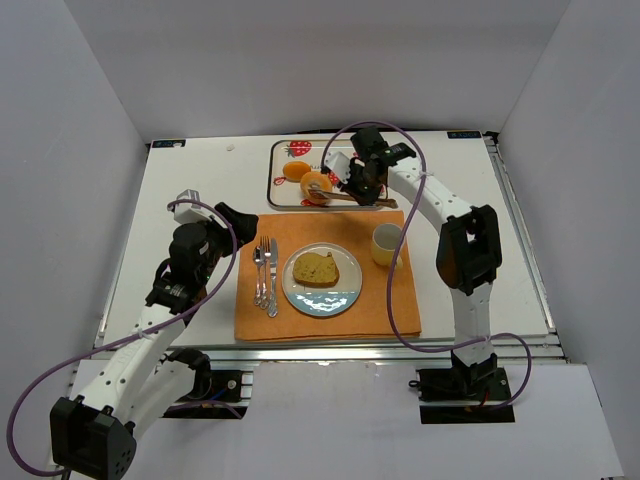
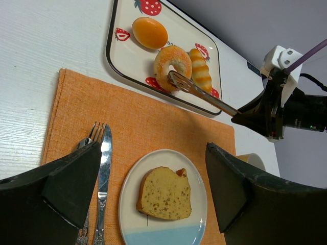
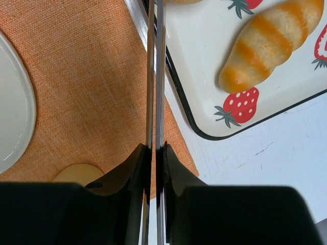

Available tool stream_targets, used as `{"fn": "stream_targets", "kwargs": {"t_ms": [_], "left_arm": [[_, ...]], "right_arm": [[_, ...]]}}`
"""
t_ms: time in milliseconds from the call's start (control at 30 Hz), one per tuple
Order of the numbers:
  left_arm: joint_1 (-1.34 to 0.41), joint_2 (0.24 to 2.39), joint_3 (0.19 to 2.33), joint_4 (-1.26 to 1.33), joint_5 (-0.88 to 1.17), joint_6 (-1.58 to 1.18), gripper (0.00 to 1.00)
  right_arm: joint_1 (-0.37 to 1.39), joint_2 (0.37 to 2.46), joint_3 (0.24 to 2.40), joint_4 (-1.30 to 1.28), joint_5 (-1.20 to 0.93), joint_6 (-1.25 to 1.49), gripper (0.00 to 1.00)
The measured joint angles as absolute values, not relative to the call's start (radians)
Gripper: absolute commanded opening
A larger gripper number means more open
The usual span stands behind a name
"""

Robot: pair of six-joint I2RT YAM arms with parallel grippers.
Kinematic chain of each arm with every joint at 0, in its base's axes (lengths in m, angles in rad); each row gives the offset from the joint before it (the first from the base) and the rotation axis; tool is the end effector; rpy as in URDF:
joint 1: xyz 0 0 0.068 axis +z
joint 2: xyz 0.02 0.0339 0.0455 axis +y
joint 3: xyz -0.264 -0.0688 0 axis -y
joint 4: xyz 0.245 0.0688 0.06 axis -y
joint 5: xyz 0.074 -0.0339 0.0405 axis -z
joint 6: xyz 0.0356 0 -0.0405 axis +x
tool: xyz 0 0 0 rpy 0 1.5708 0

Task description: Place the bread

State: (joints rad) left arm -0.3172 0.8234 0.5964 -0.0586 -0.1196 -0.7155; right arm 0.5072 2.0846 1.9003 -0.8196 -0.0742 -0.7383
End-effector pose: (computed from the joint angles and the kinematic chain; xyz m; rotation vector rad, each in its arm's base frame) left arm 0.1891 -0.0576 0.2796 -0.4585 1.8422 -0.6022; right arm 0.4012 0.2259 0.2651 -1.5217 2.0716 0.0084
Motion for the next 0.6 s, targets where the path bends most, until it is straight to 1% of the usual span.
{"fn": "stream_targets", "kwargs": {"t_ms": [200,400,533,600], "left_arm": [[-0.317,0.823,0.596,-0.059,-0.120,-0.715,0.92],[-0.317,0.823,0.596,-0.059,-0.120,-0.715,0.92],[-0.317,0.822,0.596,-0.060,-0.120,-0.715,0.92],[-0.317,0.818,0.596,-0.063,-0.120,-0.714,0.92]], "right_arm": [[0.506,2.067,1.900,-0.804,-0.087,-0.727,0.00],[0.501,1.997,1.892,-0.767,-0.122,-0.709,0.00],[0.497,1.923,1.846,-0.752,-0.178,-0.712,0.00],[0.495,1.861,1.781,-0.752,-0.229,-0.719,0.00]]}}
